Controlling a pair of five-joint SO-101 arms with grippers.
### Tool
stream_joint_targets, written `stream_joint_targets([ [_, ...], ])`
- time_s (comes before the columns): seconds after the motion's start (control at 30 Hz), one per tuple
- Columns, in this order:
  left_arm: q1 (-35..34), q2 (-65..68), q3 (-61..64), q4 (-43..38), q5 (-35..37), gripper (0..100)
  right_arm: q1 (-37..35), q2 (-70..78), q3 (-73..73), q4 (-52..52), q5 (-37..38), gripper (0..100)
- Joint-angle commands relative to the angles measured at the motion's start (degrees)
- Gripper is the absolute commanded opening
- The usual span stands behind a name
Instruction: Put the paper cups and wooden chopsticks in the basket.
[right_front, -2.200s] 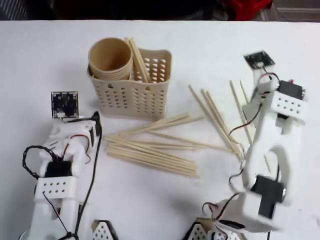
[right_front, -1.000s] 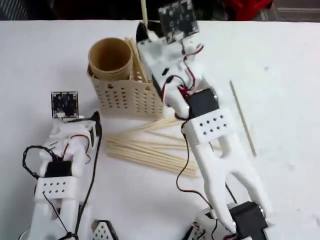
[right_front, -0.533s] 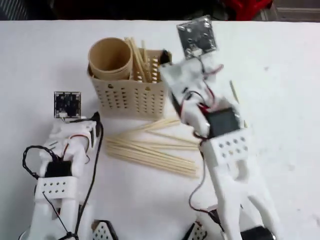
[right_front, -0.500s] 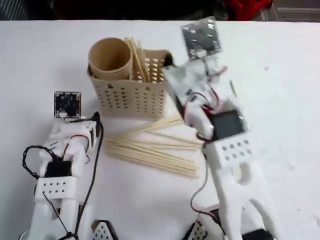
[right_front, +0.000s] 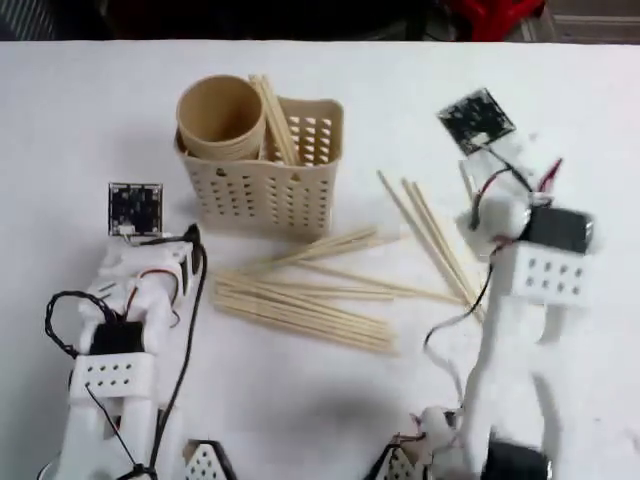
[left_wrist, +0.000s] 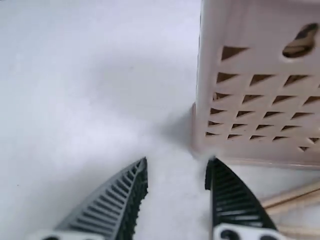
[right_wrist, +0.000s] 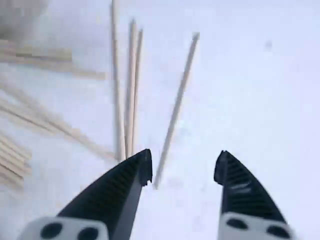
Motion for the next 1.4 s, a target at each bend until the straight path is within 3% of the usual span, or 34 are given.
stream_joint_targets([
  [0.0, 0.48, -1.1, -0.26, -1.32, -0.79, 20, 3.3, 10.24, -4.57, -0.31, 4.4, 22.7],
  [0.57, 0.57, -1.1, -0.18, -1.32, -0.88, 20, 5.67, 52.62, -33.67, 0.04, 4.75, 22.7],
  [0.97, 0.75, -1.1, -0.18, -1.32, -0.88, 20, 1.71, 49.71, -40.09, 10.24, 4.22, 22.7],
  [1.37, 0.48, -1.1, -0.18, -1.32, -0.88, 20, 5.41, 61.93, -37.71, 0.84, 4.22, 22.6],
])
